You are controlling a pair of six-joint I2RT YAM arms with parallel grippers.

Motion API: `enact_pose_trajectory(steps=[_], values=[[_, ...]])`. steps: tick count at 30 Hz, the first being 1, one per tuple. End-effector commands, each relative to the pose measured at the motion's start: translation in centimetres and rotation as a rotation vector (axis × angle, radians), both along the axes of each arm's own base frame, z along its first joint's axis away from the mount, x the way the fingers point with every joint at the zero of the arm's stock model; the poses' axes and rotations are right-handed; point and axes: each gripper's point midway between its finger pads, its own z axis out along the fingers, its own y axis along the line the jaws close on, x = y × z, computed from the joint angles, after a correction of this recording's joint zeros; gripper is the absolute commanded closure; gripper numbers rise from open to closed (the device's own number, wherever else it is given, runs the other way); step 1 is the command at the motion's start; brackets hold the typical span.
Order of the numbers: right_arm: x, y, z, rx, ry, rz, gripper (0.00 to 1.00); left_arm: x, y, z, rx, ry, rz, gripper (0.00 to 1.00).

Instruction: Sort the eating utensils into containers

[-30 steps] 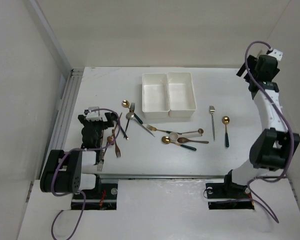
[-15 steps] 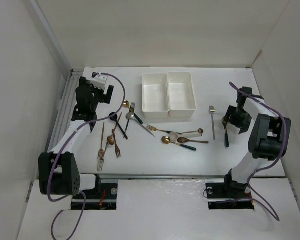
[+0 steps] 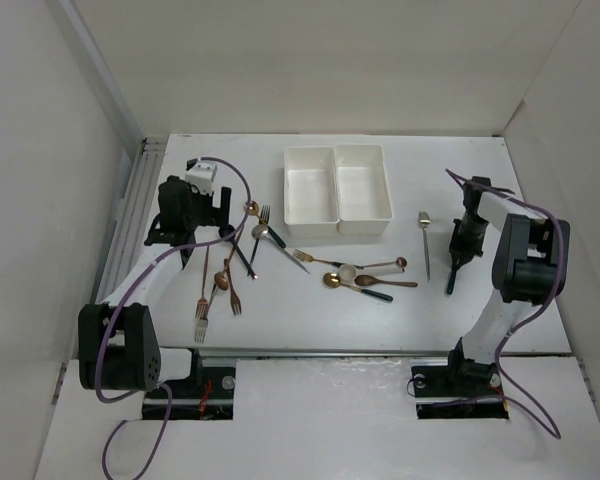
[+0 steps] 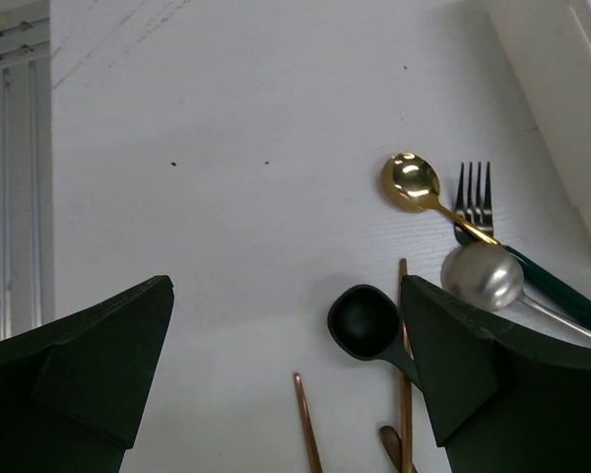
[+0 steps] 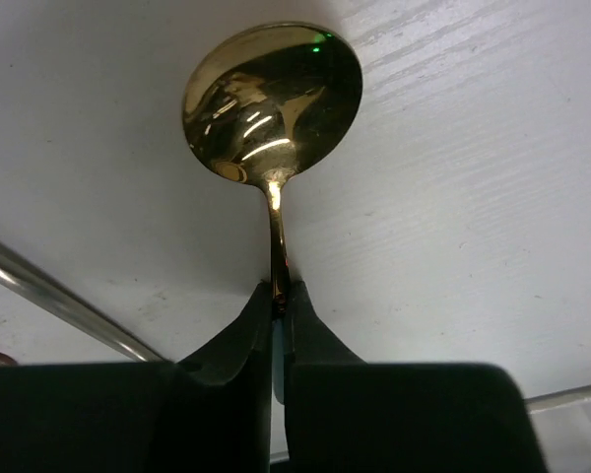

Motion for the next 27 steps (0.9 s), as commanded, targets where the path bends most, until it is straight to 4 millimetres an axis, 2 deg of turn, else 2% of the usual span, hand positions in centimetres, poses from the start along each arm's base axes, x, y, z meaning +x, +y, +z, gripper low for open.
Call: enact_pose_trajectory(steps=[1, 3, 5, 6, 9, 10, 12, 14, 16, 17, 19, 20, 22, 23, 25, 27], values=[[-0.9, 0.4, -2.7, -0.024, 0.072, 0.030, 1.00, -0.8, -1.8, 1.3, -0.063, 0.008, -0.083, 0.00], [-0.5, 0.1, -2.4, -0.041, 0.061, 0.018, 1.00, -1.3, -2.7, 0.8, -0.075, 0.035, -0.138, 0.00], [0.5, -0.5, -1.0, -0.075, 0.019, 0.015, 1.00, -1.7, -2.9, 0.4, -0.081, 0.060, -0.149, 0.00], [1.4, -1.2, 0.1, -0.135, -0.012, 0.022, 1.00, -1.8, -3.1, 0.4, -0.127, 0.071, -0.127, 0.05], [3.7, -2.7, 4.7, -0.283, -0.141, -0.004, 1.00, -2.5, -2.7, -0.9, -0.183, 0.154, -0.042, 0.11], [5.5, -2.5, 6.8, -0.313, -0.218, 0.002, 1.00, -2.4, -2.4, -1.0, -0.238, 0.180, 0.027, 0.17], [7.5, -2.2, 10.8, -0.359, -0.357, -0.028, 1.00, -2.4, -0.2, -1.9, -0.245, 0.210, 0.210, 0.27], [10.3, -0.7, 15.6, -0.401, -0.522, -0.026, 1.00, -2.0, 0.6, -1.5, -0.282, 0.211, 0.303, 0.37], [12.0, 1.3, 18.6, -0.407, -0.625, -0.008, 1.00, -2.0, 0.1, -2.1, -0.293, 0.240, 0.280, 0.39], [13.3, 4.2, 21.2, -0.400, -0.710, 0.036, 1.00, -1.8, -0.4, -1.7, -0.306, 0.236, 0.257, 0.40], [14.8, 7.2, 23.3, -0.409, -0.785, 0.094, 1.00, -1.6, -1.4, -1.9, -0.320, 0.253, 0.218, 0.41], [15.8, 10.8, 25.3, -0.355, -0.865, 0.146, 1.00, -1.8, -1.5, -2.0, -0.323, 0.265, 0.212, 0.42], [17.1, 14.8, 25.3, -0.280, -0.893, 0.258, 1.00, -1.9, -1.3, -3.0, -0.310, 0.293, 0.231, 0.42], [17.4, 18.0, 25.4, -0.200, -0.916, 0.336, 1.00, -1.6, -1.1, -2.5, -0.308, 0.279, 0.237, 0.44], [18.5, 21.0, 23.7, -0.137, -0.914, 0.392, 1.00, -1.5, -1.1, -2.8, -0.305, 0.294, 0.239, 0.44], [18.9, 22.3, 22.2, -0.136, -0.891, 0.426, 1.00, -1.8, -1.7, -2.9, -0.320, 0.311, 0.212, 0.44]])
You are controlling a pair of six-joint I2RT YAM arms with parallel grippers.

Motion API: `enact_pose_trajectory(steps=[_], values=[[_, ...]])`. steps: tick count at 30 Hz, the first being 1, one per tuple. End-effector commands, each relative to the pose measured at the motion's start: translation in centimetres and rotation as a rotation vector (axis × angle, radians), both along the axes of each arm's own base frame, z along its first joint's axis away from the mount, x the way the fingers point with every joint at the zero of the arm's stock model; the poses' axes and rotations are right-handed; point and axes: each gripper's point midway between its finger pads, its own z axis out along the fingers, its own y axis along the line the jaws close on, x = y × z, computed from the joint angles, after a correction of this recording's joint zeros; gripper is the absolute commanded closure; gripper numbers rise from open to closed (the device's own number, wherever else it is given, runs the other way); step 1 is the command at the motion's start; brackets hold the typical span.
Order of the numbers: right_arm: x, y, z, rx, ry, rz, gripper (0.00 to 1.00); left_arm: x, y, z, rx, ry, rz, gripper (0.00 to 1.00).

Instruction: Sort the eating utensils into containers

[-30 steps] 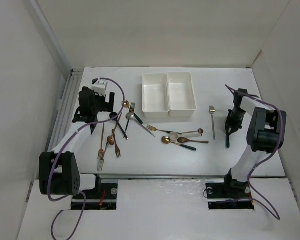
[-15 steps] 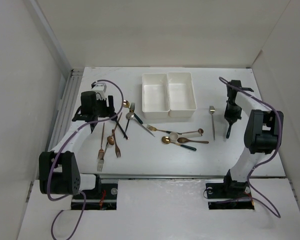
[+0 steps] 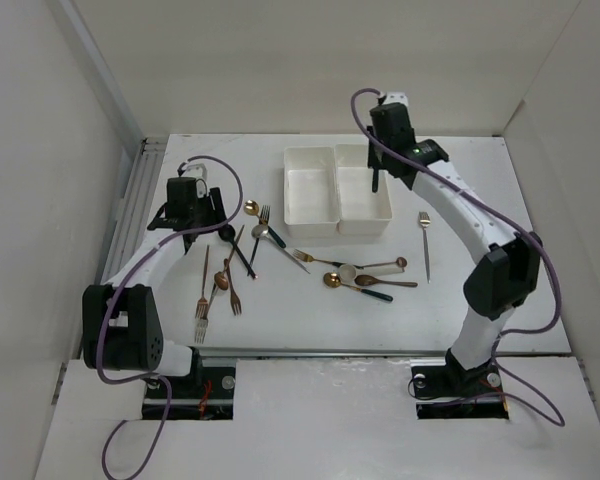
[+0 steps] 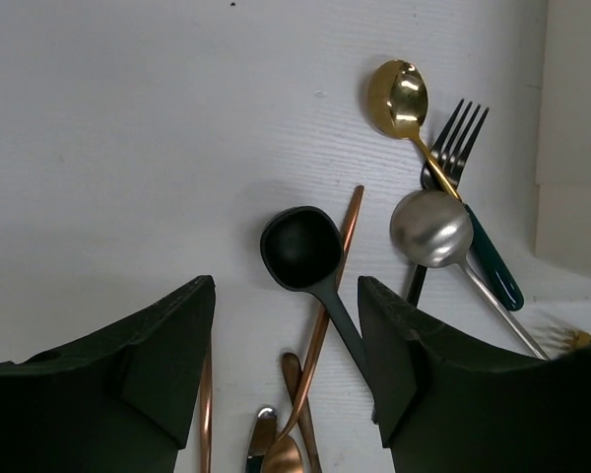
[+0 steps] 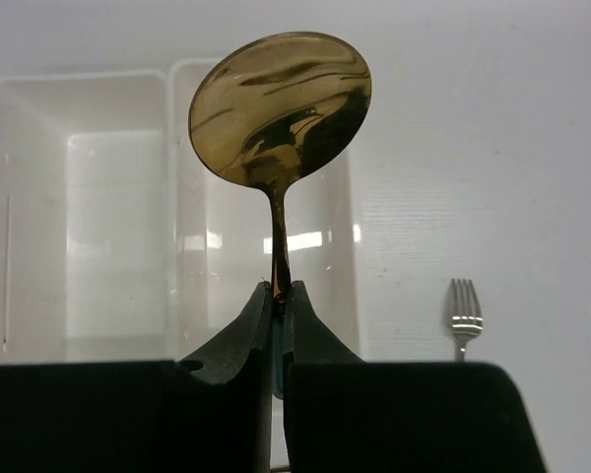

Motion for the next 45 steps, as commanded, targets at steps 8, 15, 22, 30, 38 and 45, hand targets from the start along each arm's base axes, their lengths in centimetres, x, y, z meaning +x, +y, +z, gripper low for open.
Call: enact_pose_trajectory(steps=[8, 15, 22, 30, 38, 45], values=[[3.9, 4.3, -10.1, -0.019, 0.165, 0.109, 1.00, 0.3, -1.2, 0.8, -0.053, 0.020, -0.034, 0.44], [3.2, 4.7, -11.5, 0.009, 0.243, 0.139, 0.46, 0.4, -2.2, -0.5, -0.077, 0.086, -0.089, 0.45], [1.1, 3.2, -5.1, 0.064, 0.154, 0.075, 0.25, -2.3, -6.9, -4.9, -0.120, 0.361, -0.232, 0.61], [-2.9, 1.2, -2.8, 0.079, 0.144, 0.044, 0.25, -3.5, -8.1, -5.8, -0.064, 0.438, -0.180, 0.66], [-4.4, 0.8, -2.1, 0.114, 0.135, 0.034, 0.25, -3.5, -6.5, -4.0, 0.015, 0.436, -0.108, 0.66], [-4.0, 1.2, -2.3, 0.126, 0.139, 0.036, 0.25, -3.7, -5.4, -3.1, 0.033, 0.421, -0.003, 0.54]])
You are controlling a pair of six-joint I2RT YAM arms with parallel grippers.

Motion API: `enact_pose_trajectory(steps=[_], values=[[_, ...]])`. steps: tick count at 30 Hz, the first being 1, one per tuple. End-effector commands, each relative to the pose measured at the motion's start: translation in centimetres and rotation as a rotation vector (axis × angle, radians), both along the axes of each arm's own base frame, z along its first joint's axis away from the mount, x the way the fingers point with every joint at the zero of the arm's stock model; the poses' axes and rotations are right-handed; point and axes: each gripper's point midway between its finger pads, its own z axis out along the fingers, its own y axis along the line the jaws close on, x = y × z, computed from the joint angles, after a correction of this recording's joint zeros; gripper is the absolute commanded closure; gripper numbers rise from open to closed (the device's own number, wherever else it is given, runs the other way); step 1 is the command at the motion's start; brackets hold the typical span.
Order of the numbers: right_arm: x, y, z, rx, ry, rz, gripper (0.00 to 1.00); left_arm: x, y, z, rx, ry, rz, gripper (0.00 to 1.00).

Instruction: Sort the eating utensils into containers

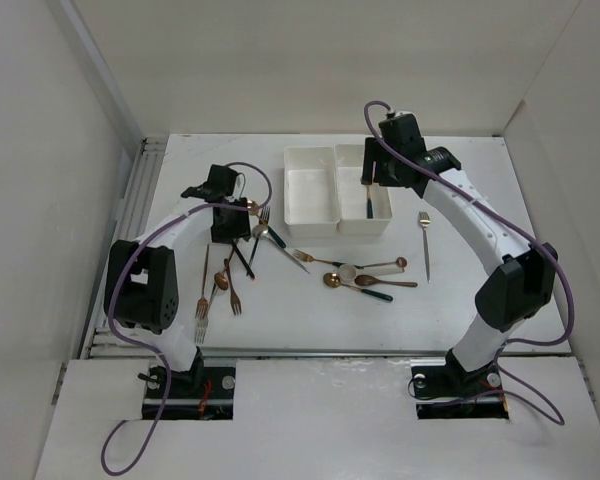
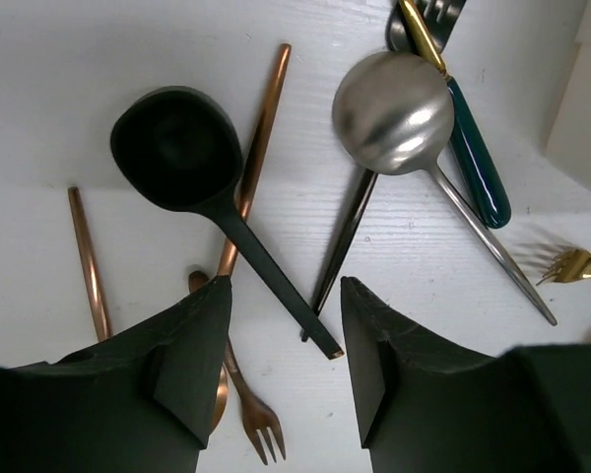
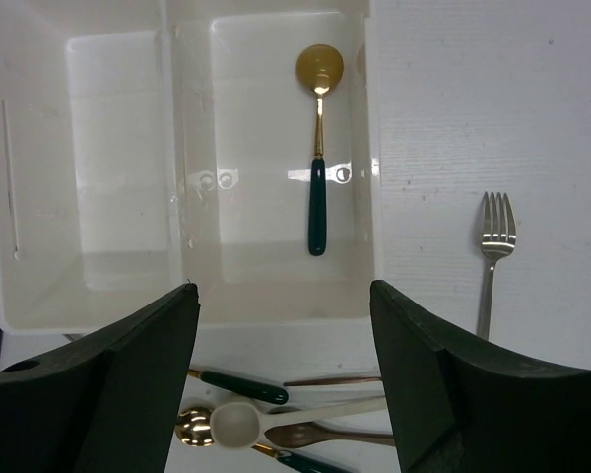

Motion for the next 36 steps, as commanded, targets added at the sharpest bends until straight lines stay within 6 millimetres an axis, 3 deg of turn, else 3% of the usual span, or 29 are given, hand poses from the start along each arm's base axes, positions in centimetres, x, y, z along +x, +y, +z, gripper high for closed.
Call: enact_pose_trajectory(steps=[1, 8, 13, 17, 18, 21, 25, 28, 32, 34, 35, 36], values=[[0.2, 0.5, 0.9, 0.028, -0.022, -0.007, 0.25, -0.4, 0.9, 0.7, 0.029, -0.006, 0.058, 0.54], [0.4, 0.4, 1.1, 0.021, -0.024, -0.015, 0.25, -0.6, 0.5, -2.4, 0.031, 0.079, 0.049, 0.56], [0.1, 0.0, 0.7, 0.011, -0.017, -0.022, 0.25, -0.2, 0.1, -4.0, 0.005, 0.117, 0.013, 0.62], [0.0, 0.0, 0.4, 0.007, -0.009, -0.022, 0.25, -0.3, 0.4, -4.8, 0.024, 0.135, 0.018, 0.72], [0.0, 0.0, 0.4, 0.007, -0.009, -0.022, 0.25, -0.3, 0.3, -4.8, 0.021, 0.136, 0.027, 0.79], [0.0, 0.0, 0.4, 0.007, -0.009, -0.022, 0.25, -0.4, 0.3, -5.1, 0.023, 0.145, 0.027, 0.85], [0.0, -0.2, 0.4, 0.001, -0.011, -0.028, 0.25, -0.4, 0.3, -5.1, 0.023, 0.145, 0.027, 1.00], [0.2, -0.1, 0.9, 0.007, -0.022, -0.028, 0.25, 0.0, 0.6, -4.9, 0.020, 0.136, 0.036, 1.00], [0.0, 0.5, 2.8, 0.006, -0.069, 0.017, 0.25, 2.6, 0.8, -1.2, 0.004, 0.047, 0.042, 1.00], [0.1, 1.0, 4.8, 0.020, -0.123, 0.069, 0.25, 4.8, 0.8, 2.8, -0.011, -0.052, 0.037, 1.00], [-0.2, 2.5, 5.0, 0.047, -0.128, 0.133, 0.25, 5.6, 0.4, 4.3, -0.026, -0.093, 0.018, 1.00], [-0.1, 3.0, 6.3, 0.064, -0.169, 0.167, 0.25, 6.7, -0.2, 7.1, -0.061, -0.156, 0.006, 1.00]])
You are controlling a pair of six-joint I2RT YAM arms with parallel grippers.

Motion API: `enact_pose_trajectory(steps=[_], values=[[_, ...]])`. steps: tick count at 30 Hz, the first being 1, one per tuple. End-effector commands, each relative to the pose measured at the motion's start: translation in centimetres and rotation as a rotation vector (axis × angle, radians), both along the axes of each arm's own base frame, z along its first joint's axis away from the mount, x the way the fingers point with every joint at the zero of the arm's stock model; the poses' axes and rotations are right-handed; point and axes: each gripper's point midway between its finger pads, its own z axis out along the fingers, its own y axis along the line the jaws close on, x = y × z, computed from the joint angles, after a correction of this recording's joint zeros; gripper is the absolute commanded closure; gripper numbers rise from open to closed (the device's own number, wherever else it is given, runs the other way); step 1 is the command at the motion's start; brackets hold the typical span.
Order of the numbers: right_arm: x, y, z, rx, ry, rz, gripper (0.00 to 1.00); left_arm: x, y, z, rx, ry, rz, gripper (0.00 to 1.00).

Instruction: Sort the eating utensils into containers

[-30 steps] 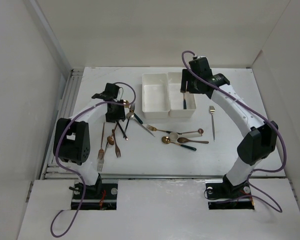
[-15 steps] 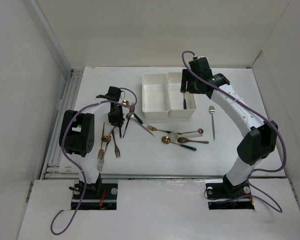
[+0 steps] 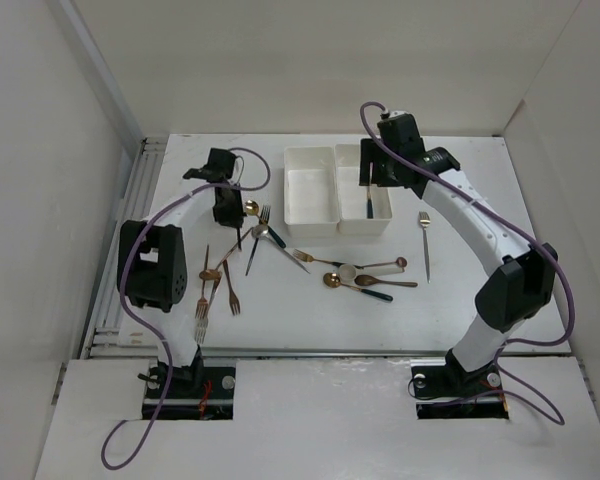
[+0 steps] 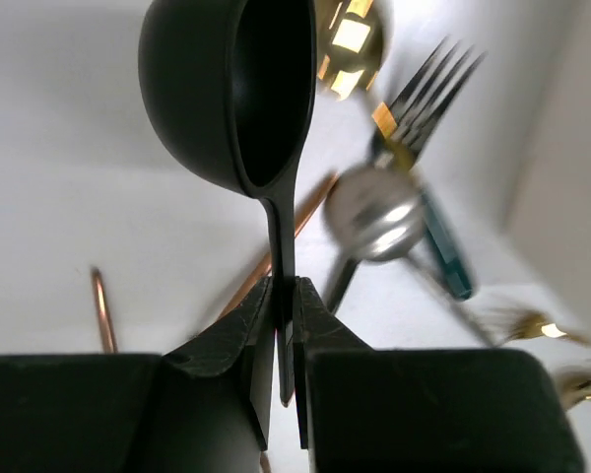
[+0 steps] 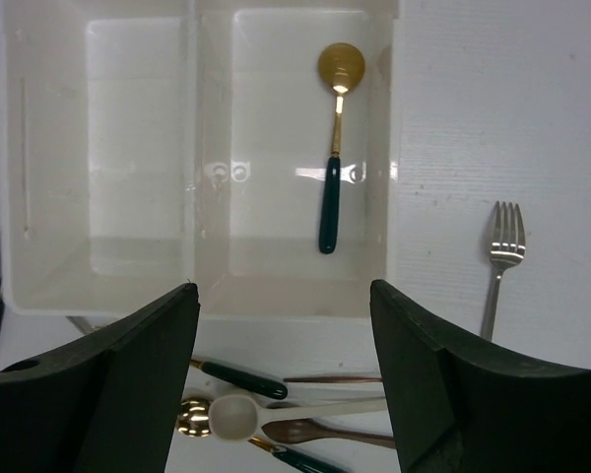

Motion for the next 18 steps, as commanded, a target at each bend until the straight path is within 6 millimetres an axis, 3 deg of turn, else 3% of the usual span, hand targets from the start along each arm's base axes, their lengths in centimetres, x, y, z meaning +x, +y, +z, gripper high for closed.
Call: enact_pose_trajectory(steps=[1, 6, 7, 9, 10, 11, 12, 13, 14, 15, 16, 17, 18], values=[[0.0, 2.8, 7.1, 0.100, -0.188, 0.143, 0.25, 3.9, -0.8, 9.0, -0.058, -0.228, -0.042, 1.00], [0.4, 4.2, 7.9, 0.154, -0.225, 0.195, 0.24, 6.8, -3.0, 17.4, -0.162, -0.438, -0.122, 1.00], [0.5, 4.4, 7.5, 0.158, -0.215, 0.190, 0.24, 8.0, -4.2, 20.4, -0.179, -0.521, -0.163, 1.00], [0.8, 4.3, 7.8, 0.197, -0.216, 0.167, 0.24, 9.2, -7.6, 22.9, -0.235, -0.598, -0.254, 1.00], [1.5, 3.1, 7.4, 0.212, -0.214, 0.123, 0.24, 9.5, -9.2, 24.3, -0.264, -0.637, -0.290, 1.00], [1.6, 2.3, 7.3, 0.249, -0.206, 0.065, 0.24, 10.0, -10.9, 27.3, -0.299, -0.712, -0.331, 1.00], [1.7, 1.3, 7.8, 0.279, -0.218, 0.025, 0.24, 10.3, -14.0, 27.5, -0.355, -0.731, -0.406, 1.00], [2.1, -1.1, 6.7, 0.291, -0.198, -0.046, 0.24, 10.3, -15.7, 28.2, -0.389, -0.755, -0.450, 1.00], [2.3, -2.1, 6.8, 0.318, -0.201, -0.081, 0.24, 10.3, -17.4, 29.6, -0.438, -0.787, -0.480, 1.00], [2.0, -3.4, 7.3, 0.350, -0.211, -0.129, 0.24, 10.8, -19.4, 29.4, -0.496, -0.800, -0.502, 1.00], [1.6, -5.4, 7.1, 0.352, -0.213, -0.175, 0.24, 9.6, -22.2, 29.6, -0.565, -0.797, -0.570, 1.00], [1.6, -6.2, 6.3, 0.345, -0.199, -0.193, 0.24, 9.2, -23.8, 29.7, -0.603, -0.806, -0.603, 1.00], [1.1, -7.3, 6.8, 0.338, -0.219, -0.221, 0.24, 8.9, -25.2, 29.4, -0.630, -0.804, -0.624, 1.00]])
